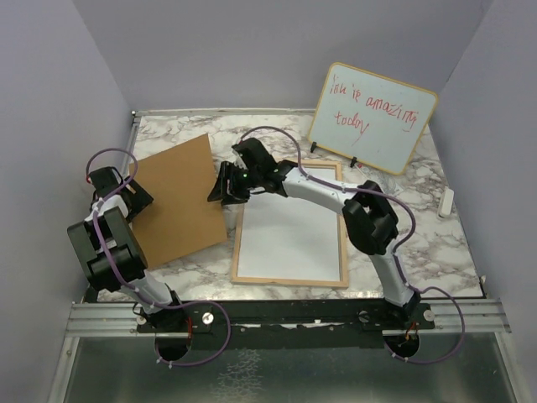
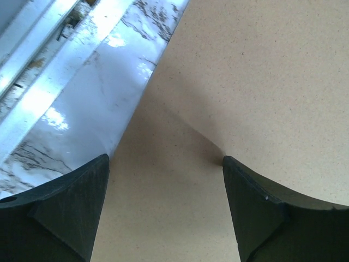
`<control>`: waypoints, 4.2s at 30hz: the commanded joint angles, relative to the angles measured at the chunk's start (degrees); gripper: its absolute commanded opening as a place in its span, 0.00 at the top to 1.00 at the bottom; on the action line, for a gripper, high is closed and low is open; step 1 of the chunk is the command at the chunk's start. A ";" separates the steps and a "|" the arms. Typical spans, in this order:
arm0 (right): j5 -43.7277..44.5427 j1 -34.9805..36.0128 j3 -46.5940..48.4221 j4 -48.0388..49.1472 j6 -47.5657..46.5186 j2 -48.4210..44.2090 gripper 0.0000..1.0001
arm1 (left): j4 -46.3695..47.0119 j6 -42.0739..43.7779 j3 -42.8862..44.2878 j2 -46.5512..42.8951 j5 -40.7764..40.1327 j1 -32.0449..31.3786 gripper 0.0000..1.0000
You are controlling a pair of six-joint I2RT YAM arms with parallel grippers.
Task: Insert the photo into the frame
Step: Pick up the photo frame item at the center of the board, then turn over the photo frame item on the photo frame.
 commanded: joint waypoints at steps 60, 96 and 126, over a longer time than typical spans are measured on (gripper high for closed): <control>0.83 -7.44 -21.04 11.15 -1.86 -30.75 0.99 | -19.91 -5.05 11.69 -21.81 2.88 -10.43 0.01; 37.32 -12.93 0.20 -47.41 -20.93 -49.01 1.00 | -1.73 -35.31 22.92 -17.46 22.08 -35.45 0.01; 26.89 -9.79 -6.59 -41.09 -30.78 -49.48 0.99 | -19.91 -34.51 52.40 6.90 2.76 -65.52 0.01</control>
